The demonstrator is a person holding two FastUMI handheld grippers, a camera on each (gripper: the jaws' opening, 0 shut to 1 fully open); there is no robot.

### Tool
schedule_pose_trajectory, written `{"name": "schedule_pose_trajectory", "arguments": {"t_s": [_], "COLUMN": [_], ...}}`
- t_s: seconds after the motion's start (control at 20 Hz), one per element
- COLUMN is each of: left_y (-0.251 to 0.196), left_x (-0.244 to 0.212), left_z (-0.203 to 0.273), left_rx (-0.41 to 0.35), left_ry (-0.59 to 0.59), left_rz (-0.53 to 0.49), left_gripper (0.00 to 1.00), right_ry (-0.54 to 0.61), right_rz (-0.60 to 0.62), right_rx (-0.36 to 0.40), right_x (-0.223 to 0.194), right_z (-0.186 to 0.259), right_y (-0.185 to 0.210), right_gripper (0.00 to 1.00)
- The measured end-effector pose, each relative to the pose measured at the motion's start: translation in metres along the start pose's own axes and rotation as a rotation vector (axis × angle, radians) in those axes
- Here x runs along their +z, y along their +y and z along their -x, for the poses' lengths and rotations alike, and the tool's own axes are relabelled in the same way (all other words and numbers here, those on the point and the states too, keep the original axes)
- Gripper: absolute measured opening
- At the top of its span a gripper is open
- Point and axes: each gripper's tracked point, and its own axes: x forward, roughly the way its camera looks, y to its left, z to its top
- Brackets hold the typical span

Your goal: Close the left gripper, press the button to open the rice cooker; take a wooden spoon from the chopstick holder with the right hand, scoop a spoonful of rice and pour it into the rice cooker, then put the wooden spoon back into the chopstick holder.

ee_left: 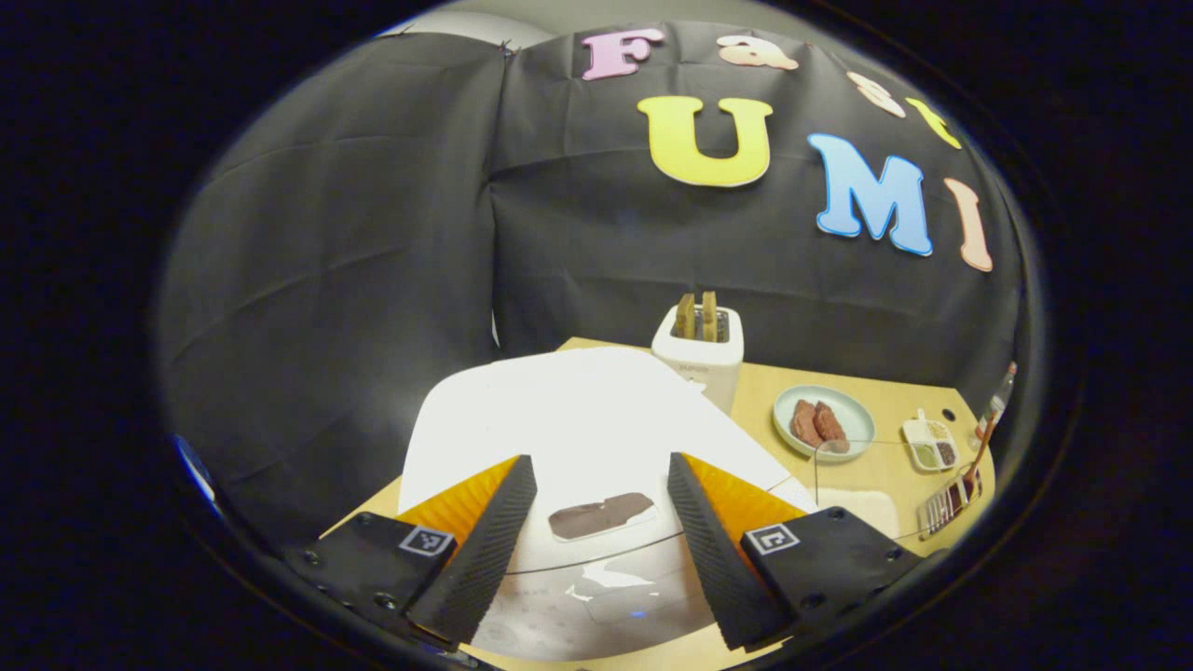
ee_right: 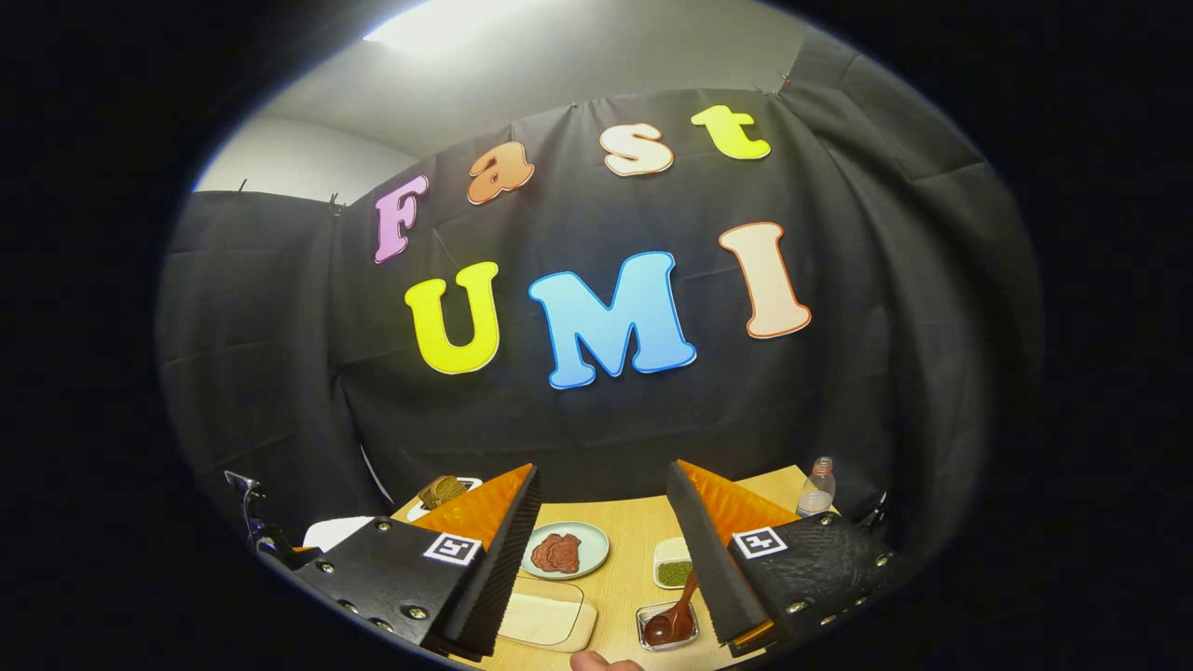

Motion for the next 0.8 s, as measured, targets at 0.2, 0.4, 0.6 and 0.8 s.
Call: {"name": "schedule_pose_trajectory", "arguments": {"t_s": [0.2, 0.4, 0.6, 0.8], "left_y": [-0.002, -0.003, -0.025, -0.078], "left_x": [0.008, 0.012, 0.105, 0.199], "left_z": [0.005, 0.008, 0.047, 0.093], "left_rx": [0.006, -0.014, -0.058, -0.174], "left_ry": [0.009, 0.008, -0.244, -0.447], "left_rz": [0.001, -0.012, -0.069, -0.067], "left_gripper": [1.0, 0.97, 0.95, 0.99], "right_ry": [0.018, 0.005, -0.01, -0.078], "right_rz": [-0.001, 0.006, 0.003, 0.02], "right_rx": [-0.005, -0.028, -0.062, -0.192], "right_x": [-0.007, -0.005, 0.001, 0.022], "right_z": [-0.002, 0.0, 0.004, 0.016], "right_y": [0.0, -0.002, -0.007, -0.022], "right_gripper": [0.83, 0.83, 0.83, 0.83]}}
